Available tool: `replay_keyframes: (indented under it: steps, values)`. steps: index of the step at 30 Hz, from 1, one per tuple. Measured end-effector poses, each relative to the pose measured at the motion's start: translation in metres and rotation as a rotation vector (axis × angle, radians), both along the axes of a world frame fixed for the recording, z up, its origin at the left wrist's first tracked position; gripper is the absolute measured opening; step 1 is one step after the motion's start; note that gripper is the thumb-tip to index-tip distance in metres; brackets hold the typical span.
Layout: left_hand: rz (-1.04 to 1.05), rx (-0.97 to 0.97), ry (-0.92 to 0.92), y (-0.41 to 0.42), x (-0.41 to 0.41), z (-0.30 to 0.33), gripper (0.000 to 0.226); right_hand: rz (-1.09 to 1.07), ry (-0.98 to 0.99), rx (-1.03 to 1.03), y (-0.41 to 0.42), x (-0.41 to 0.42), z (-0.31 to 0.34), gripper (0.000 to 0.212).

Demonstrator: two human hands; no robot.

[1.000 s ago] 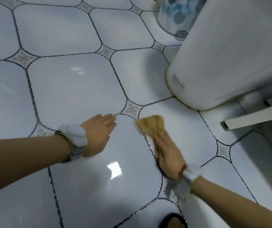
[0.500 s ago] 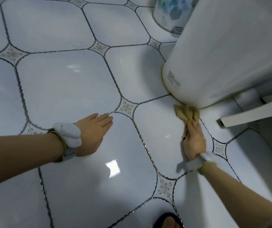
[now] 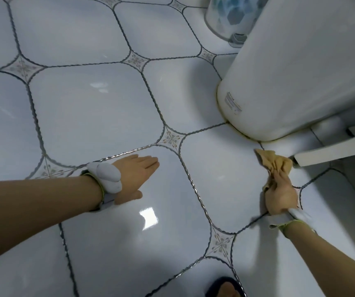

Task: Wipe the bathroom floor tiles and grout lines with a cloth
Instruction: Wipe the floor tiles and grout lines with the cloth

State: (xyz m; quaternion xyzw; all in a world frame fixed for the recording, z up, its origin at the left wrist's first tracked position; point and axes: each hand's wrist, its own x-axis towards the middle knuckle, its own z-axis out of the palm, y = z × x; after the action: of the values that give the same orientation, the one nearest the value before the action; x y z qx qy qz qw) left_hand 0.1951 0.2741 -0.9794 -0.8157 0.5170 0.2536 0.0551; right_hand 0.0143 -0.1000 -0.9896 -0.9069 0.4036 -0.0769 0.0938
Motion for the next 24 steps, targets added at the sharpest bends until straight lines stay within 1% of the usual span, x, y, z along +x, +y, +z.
replay_keyframes:
  steps: [1,2,5,7,9,10,11,12,13,15,16,17,18,19,21,22,23,24]
  values:
    - [0.002,-0.011,0.009,0.0,0.001,0.002,0.089,0.018,-0.024,-0.013,0.015,0.002,-0.003,0.041]
    - [0.003,-0.021,0.015,0.001,0.001,0.002,0.089,0.105,-0.043,-0.028,0.033,0.002,-0.006,0.043]
    - [0.0,-0.029,0.035,0.002,0.002,0.004,0.089,0.568,-0.09,-0.029,0.101,-0.013,-0.019,0.054]
    - [-0.004,-0.047,0.031,0.004,0.003,0.005,0.086,0.935,-0.013,0.022,0.15,-0.029,-0.026,0.061]
    - [0.004,-0.084,0.004,0.011,0.006,0.006,0.076,1.216,0.058,0.039,0.173,-0.031,-0.029,0.06]
    - [0.019,-0.112,-0.017,0.014,0.008,0.008,0.072,1.287,0.058,0.041,0.168,-0.019,-0.026,0.055]
    - [0.035,-0.117,-0.04,0.021,0.01,0.01,0.069,1.292,0.035,0.033,0.163,-0.002,-0.023,0.05]
    - [0.048,-0.113,-0.058,0.029,0.012,0.012,0.066,1.228,-0.001,0.03,0.156,0.019,-0.019,0.046]
    - [0.061,-0.106,-0.067,0.039,0.013,0.015,0.063,1.115,-0.035,0.032,0.15,0.044,-0.012,0.044]
    - [0.093,-0.112,-0.067,0.061,0.015,0.021,0.051,0.822,-0.067,0.049,0.142,0.096,-0.003,0.041]
    - [0.127,-0.12,-0.06,0.076,0.014,0.025,0.047,0.708,-0.07,0.073,0.148,0.118,0.001,0.04]
    - [0.171,-0.123,-0.043,0.093,0.011,0.029,0.048,0.647,-0.075,0.084,0.157,0.131,0.003,0.041]
    - [0.22,-0.124,-0.027,0.111,0.006,0.032,0.052,0.666,-0.093,0.077,0.169,0.138,0.003,0.043]
    - [0.266,-0.129,-0.019,0.129,-0.002,0.035,0.056,0.765,-0.113,0.045,0.182,0.137,0.0,0.047]
    - [0.354,-0.16,-0.024,0.168,-0.021,0.035,0.065,1.048,-0.131,-0.004,0.218,0.108,-0.013,0.058]
    - [0.398,-0.159,-0.029,0.184,-0.031,0.033,0.071,1.185,-0.126,-0.01,0.238,0.083,-0.018,0.059]
    - [0.43,-0.145,-0.034,0.199,-0.04,0.03,0.077,1.346,-0.106,-0.022,0.258,0.051,-0.025,0.057]
    - [0.454,-0.128,-0.039,0.211,-0.048,0.025,0.081,1.555,-0.088,-0.129,0.273,0.021,-0.031,0.052]
